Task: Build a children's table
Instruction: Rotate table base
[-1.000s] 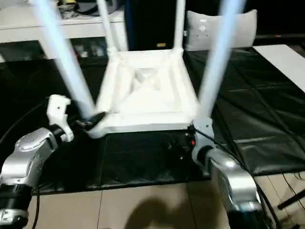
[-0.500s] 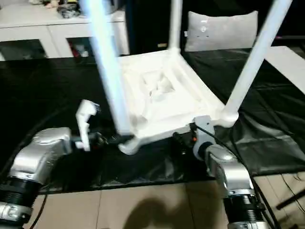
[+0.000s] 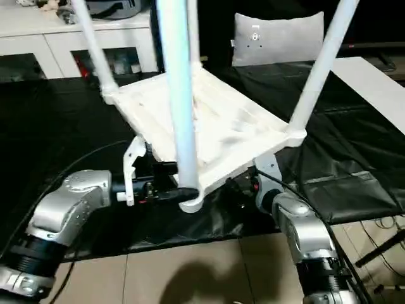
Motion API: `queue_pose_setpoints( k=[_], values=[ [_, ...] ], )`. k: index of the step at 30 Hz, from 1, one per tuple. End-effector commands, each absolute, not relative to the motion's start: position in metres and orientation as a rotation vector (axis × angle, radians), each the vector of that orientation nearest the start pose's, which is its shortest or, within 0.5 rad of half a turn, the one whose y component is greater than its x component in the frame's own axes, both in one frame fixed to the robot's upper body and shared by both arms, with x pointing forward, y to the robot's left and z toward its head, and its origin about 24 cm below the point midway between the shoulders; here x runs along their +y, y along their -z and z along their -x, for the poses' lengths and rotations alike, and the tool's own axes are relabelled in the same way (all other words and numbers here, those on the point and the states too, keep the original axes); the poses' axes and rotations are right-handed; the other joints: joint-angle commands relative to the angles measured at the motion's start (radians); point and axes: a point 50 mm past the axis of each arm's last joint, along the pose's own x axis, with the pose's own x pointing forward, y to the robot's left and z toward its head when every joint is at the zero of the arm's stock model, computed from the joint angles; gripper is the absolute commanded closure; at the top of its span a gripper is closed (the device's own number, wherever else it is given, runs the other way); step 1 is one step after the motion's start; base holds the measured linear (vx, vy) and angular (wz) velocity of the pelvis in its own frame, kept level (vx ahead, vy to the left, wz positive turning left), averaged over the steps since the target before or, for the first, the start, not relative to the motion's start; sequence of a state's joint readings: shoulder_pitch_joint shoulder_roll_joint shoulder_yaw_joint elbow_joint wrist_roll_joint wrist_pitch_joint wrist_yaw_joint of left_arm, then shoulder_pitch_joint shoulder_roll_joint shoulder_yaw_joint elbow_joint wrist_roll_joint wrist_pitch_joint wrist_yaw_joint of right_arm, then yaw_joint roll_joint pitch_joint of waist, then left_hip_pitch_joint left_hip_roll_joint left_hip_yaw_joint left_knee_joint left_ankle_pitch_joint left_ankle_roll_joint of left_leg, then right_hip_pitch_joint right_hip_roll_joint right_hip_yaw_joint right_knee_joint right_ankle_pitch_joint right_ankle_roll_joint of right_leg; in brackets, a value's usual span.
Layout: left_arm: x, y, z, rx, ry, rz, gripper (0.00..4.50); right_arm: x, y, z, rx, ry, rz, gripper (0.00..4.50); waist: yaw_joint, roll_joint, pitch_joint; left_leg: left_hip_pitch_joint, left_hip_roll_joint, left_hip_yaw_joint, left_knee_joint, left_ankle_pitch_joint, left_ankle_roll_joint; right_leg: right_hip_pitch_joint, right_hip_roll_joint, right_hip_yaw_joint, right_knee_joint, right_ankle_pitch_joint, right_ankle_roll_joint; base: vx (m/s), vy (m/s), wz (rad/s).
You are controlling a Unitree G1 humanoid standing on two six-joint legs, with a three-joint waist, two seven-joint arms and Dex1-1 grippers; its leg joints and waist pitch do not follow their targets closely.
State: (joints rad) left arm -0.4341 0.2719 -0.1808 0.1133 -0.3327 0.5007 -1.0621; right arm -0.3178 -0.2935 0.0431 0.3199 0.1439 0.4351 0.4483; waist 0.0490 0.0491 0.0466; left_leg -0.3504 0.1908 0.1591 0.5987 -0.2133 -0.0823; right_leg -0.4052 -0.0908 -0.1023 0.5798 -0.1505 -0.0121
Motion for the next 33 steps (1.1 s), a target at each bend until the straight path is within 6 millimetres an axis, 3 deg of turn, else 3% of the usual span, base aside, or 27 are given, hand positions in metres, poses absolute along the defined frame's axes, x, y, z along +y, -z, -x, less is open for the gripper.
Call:
queue_pose_setpoints(
  k=[1, 7, 15, 16, 21, 26, 33],
  values=[
    [0.056, -0.108, -0.271, 0.181, 1.544, 0.086, 0.09, -0.150, -0.032, -0.309, 0.414, -0.538, 0.071, 0.00, 0.010, -0.011, -0.065, -0.012, 0.024, 0.001, -0.071, -0.119, 0.054, 0.067, -0.055, 0.045, -0.059, -0.282, -0.193, 0.000, 0.000, 0.00],
    [0.040, -0.108, -0.268, 0.178, 1.583, 0.097, 0.09, -0.144, -0.031, -0.312, 0.407, -0.555, 0.074, 0.00, 0.002, -0.014, -0.063, -0.013, 0.022, 0.002, -0.069, -0.120, 0.064, 0.069, -0.054, 0.045, -0.062, -0.289, -0.200, 0.000, 0.000, 0.00],
    [0.020, -0.114, -0.270, 0.111, 1.558, 0.096, 0.09, -0.140, -0.028, -0.313, 0.402, -0.556, 0.078, 0.00, -0.001, -0.008, -0.064, -0.015, 0.023, 0.001, -0.066, -0.123, 0.074, 0.069, -0.054, 0.043, -0.065, -0.286, -0.205, 0.000, 0.000, 0.00],
    [0.020, -0.114, -0.270, 0.111, 1.558, 0.096, 0.09, -0.140, -0.028, -0.313, 0.402, -0.556, 0.078, 0.00, -0.002, -0.011, -0.064, -0.014, 0.023, 0.002, -0.067, -0.129, 0.075, 0.069, -0.052, 0.043, -0.066, -0.292, -0.202, 0.000, 0.000, 0.00],
    [0.020, -0.112, -0.284, 0.075, 1.427, 0.044, 0.09, -0.157, -0.020, -0.311, 0.427, -0.476, 0.100, 0.00, 0.003, -0.004, -0.064, -0.012, 0.022, 0.001, -0.067, -0.135, 0.072, 0.068, -0.050, 0.042, -0.069, -0.305, -0.188, 0.000, 0.000, 0.00],
    [0.023, -0.111, -0.297, 0.044, 1.297, -0.005, 0.09, -0.171, -0.016, -0.307, 0.443, -0.415, 0.094, 0.00, 0.008, -0.005, -0.066, -0.011, 0.022, 0.000, -0.068, -0.145, 0.069, 0.070, -0.050, 0.040, -0.071, -0.312, -0.171, 0.000, 0.000, 0.00],
    [0.033, -0.110, -0.305, 0.010, 1.227, -0.082, 0.09, -0.188, -0.019, -0.302, 0.406, -0.380, 0.065, 0.00, 0.020, -0.002, -0.066, -0.010, 0.023, 0.000, -0.068, -0.151, 0.075, 0.066, -0.051, 0.041, -0.072, -0.321, -0.168, 0.000, 0.000, 0.00]
  ],
)
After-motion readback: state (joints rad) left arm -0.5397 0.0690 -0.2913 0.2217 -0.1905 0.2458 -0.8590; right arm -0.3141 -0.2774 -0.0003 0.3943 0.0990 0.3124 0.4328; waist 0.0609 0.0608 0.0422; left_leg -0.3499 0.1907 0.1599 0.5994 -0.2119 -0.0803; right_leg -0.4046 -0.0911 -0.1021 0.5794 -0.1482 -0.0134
